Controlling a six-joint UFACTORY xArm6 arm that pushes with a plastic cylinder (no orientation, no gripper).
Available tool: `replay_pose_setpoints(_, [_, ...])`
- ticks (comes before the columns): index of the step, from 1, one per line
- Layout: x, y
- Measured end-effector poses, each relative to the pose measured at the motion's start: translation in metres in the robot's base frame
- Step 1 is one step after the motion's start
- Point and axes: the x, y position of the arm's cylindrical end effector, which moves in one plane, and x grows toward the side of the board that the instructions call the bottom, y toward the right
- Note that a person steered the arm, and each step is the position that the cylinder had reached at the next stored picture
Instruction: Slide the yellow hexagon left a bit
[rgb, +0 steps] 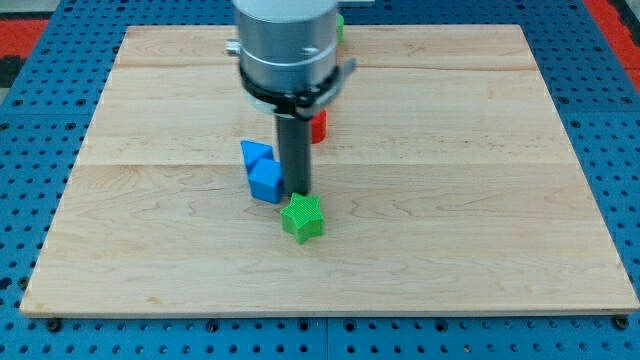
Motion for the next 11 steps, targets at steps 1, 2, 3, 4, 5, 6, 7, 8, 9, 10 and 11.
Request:
replay_pose_setpoints(1, [-0.003,0.000])
replay_pose_setpoints(2, [-0.004,-0.005])
replay_pose_setpoints(3, [-0.016,-0.044])
replay_pose_setpoints(4, [-0.028,0.019])
replay_pose_setpoints(5, [-0.034,0.152])
replay_pose_setpoints(6, [-0.114,0.158])
replay_pose_setpoints(7, [-0.169,0.125])
replay_pose_setpoints(8, [-0.177,0.083])
replay_pose_setpoints(9, [-0.176,0.046])
replay_pose_setpoints(10, [-0.177,0.019])
replay_pose_setpoints(11, [-0.194,0.049])
